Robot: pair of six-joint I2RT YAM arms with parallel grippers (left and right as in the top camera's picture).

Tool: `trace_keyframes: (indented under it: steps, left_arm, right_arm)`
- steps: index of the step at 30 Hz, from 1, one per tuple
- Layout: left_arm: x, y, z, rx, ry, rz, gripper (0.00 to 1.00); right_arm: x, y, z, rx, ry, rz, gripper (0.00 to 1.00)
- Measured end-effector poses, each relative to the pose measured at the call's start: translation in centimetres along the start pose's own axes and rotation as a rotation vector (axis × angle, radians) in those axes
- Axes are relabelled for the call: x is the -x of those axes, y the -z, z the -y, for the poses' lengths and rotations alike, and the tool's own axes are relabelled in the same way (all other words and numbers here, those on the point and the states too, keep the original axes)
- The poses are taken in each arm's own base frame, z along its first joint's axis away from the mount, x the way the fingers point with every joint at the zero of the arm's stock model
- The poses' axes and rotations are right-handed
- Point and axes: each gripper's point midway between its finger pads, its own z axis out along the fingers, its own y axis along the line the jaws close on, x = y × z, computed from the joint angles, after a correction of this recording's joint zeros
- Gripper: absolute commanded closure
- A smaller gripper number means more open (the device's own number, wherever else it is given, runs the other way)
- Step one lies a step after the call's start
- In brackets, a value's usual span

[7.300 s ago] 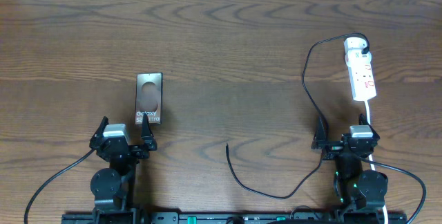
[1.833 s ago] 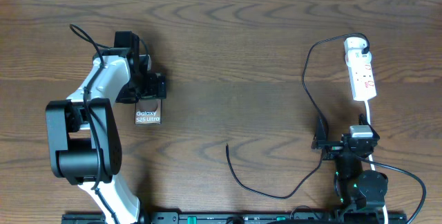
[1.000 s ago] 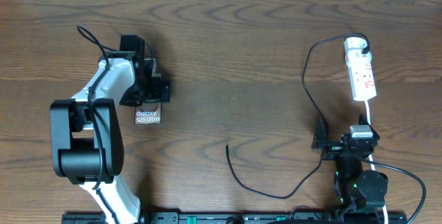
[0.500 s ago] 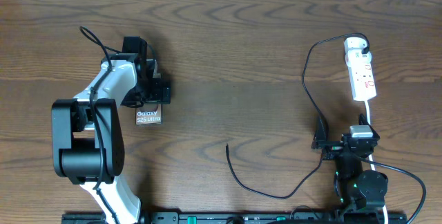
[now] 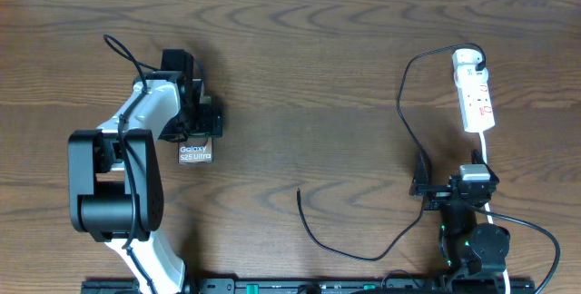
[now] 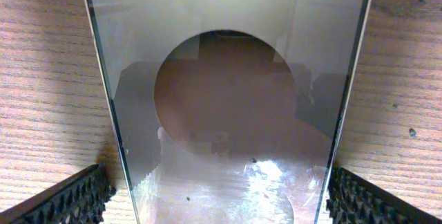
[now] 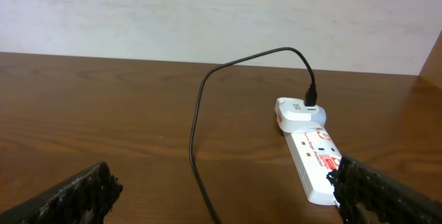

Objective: Plug charger to phone and switch on socket

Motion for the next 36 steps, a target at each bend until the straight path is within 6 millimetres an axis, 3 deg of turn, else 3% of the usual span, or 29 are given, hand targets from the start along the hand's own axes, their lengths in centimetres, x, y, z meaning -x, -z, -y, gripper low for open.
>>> trace_keyframes:
  steps: [8,13,36]
  left_arm:
    - [0.0,0.0,-0.01,0.0,0.0,0.0,0.01]
    - [0.01,0.0,-0.03,0.002,0.003,0.0,0.11]
    - [0.59,0.01,-0.08,0.006,-0.001,0.024,0.09]
  right_arm:
    - [0.0,0.0,0.0,0.0,0.0,0.0,0.01]
    - [0.01,0.0,0.0,0.0,0.0,0.0,0.01]
    - [0.01,0.0,0.0,0.0,0.0,0.0,0.01]
